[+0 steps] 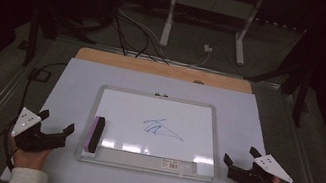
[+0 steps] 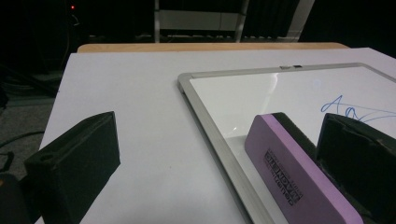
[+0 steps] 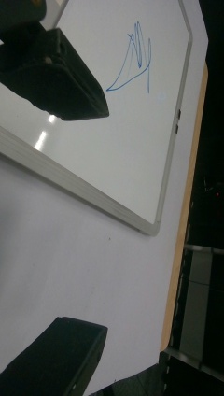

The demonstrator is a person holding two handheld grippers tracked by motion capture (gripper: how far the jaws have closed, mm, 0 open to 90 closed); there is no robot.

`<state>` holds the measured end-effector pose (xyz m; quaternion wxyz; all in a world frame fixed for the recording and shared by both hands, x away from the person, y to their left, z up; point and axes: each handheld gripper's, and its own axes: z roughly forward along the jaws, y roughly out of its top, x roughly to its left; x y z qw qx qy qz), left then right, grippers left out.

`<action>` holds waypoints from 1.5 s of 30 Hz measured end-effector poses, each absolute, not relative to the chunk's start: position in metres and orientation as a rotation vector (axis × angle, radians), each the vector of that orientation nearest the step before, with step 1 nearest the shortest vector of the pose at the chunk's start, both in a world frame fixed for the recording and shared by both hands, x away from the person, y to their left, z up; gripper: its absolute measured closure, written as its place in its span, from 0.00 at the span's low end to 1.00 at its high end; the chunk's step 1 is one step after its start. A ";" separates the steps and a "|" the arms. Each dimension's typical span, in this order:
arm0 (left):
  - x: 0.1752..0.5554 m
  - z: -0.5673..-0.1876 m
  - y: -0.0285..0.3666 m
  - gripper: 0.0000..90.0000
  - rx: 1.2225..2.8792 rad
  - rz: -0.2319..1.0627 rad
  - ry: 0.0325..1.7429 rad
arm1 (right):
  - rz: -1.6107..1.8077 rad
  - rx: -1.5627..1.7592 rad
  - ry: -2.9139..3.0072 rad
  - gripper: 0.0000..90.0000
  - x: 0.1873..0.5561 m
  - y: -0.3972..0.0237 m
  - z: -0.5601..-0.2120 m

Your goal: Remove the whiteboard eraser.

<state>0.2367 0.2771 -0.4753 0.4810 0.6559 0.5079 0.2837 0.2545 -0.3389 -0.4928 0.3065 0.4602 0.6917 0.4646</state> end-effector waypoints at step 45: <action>0.249 -0.487 0.214 0.09 1.848 0.447 1.189 | 1.220 1.209 1.816 0.00 0.251 -0.339 -0.491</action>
